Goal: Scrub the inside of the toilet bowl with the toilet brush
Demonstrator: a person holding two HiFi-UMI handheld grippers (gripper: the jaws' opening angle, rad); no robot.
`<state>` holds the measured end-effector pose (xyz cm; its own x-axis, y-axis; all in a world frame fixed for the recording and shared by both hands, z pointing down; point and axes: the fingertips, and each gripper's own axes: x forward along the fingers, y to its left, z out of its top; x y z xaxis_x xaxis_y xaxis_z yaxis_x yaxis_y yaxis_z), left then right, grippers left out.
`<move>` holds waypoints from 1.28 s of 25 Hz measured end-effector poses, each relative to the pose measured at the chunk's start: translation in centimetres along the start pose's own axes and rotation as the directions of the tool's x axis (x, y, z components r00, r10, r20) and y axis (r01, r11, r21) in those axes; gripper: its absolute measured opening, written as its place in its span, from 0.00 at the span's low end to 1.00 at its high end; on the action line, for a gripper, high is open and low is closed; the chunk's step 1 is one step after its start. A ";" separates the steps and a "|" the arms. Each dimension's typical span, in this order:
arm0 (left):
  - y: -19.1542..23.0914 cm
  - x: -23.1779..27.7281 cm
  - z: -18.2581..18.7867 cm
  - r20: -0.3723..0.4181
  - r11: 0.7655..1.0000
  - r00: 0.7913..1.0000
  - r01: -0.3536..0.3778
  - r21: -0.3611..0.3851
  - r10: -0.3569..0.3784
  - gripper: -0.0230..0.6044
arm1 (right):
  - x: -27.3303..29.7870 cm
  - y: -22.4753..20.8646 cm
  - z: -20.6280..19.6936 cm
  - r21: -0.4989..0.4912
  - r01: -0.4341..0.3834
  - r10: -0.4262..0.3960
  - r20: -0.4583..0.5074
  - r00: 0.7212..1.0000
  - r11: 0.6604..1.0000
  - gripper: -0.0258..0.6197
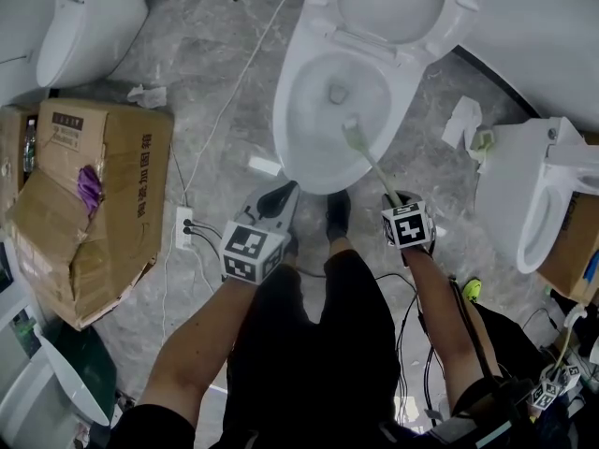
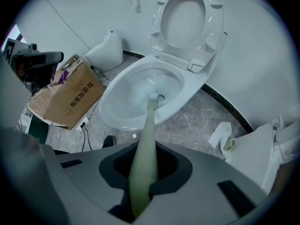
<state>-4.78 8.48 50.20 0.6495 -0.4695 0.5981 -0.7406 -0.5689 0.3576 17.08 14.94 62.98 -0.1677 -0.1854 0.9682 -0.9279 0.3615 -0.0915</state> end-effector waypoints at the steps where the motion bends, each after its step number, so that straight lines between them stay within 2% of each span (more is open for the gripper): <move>1: 0.1 -0.1 -0.1 -0.001 1.000 1.000 -0.003 0.001 0.003 0.05 | 0.0 0.4 -0.2 -0.005 -0.006 0.006 -0.003 1.000 1.000 0.13; 9: 0.6 -1.4 -0.3 0.002 1.000 1.000 -0.007 0.002 0.007 0.05 | -0.4 3.0 -1.3 -0.027 -0.033 0.032 -0.021 0.999 0.999 0.13; 15: 0.6 -2.1 -0.4 0.024 1.000 1.000 -0.003 -0.017 0.003 0.05 | -0.7 5.6 -2.0 -0.004 -0.074 0.073 -0.027 0.997 0.997 0.13; 21: 0.1 -2.3 -1.1 0.000 0.999 0.999 0.043 -0.003 -0.043 0.05 | -0.5 8.8 -2.6 -0.043 -0.117 0.116 -0.036 0.993 0.992 0.13; 32: 1.3 -3.0 -0.9 0.015 1.000 1.000 0.021 -0.012 -0.021 0.05 | -0.5 11.4 -1.8 -0.044 -0.142 0.141 -0.025 0.990 0.989 0.13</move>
<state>-7.89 9.77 49.51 0.6675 -0.4674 0.5796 -0.7285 -0.5707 0.3789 7.23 20.78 61.83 -0.2887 -0.1091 0.9512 -0.8790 0.4241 -0.2181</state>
